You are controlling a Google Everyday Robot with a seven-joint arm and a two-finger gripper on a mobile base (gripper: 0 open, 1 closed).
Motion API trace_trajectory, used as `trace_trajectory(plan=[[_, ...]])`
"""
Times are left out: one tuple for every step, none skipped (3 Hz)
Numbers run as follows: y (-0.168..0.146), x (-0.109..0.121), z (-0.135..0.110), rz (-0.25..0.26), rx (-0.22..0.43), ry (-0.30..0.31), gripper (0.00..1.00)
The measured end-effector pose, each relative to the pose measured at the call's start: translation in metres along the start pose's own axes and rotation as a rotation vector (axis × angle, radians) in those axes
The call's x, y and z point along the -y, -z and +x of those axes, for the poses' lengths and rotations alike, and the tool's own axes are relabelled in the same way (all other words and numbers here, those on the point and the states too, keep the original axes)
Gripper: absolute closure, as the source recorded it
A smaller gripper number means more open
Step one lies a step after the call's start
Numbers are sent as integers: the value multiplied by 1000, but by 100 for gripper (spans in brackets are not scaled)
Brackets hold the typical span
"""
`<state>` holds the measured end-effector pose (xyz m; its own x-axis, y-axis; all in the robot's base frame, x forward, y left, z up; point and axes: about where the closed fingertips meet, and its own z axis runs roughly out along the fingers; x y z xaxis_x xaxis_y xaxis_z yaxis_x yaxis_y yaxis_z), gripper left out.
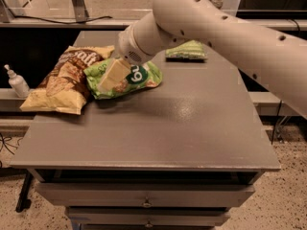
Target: Move green rice chip bag near brown chip bag
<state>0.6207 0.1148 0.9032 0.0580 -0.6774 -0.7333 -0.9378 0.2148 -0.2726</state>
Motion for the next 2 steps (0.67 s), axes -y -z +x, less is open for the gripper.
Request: trace_trajectory(plan=[[23,6,14,7,18,-35,0],[66,17,49,44,19,-72,0]])
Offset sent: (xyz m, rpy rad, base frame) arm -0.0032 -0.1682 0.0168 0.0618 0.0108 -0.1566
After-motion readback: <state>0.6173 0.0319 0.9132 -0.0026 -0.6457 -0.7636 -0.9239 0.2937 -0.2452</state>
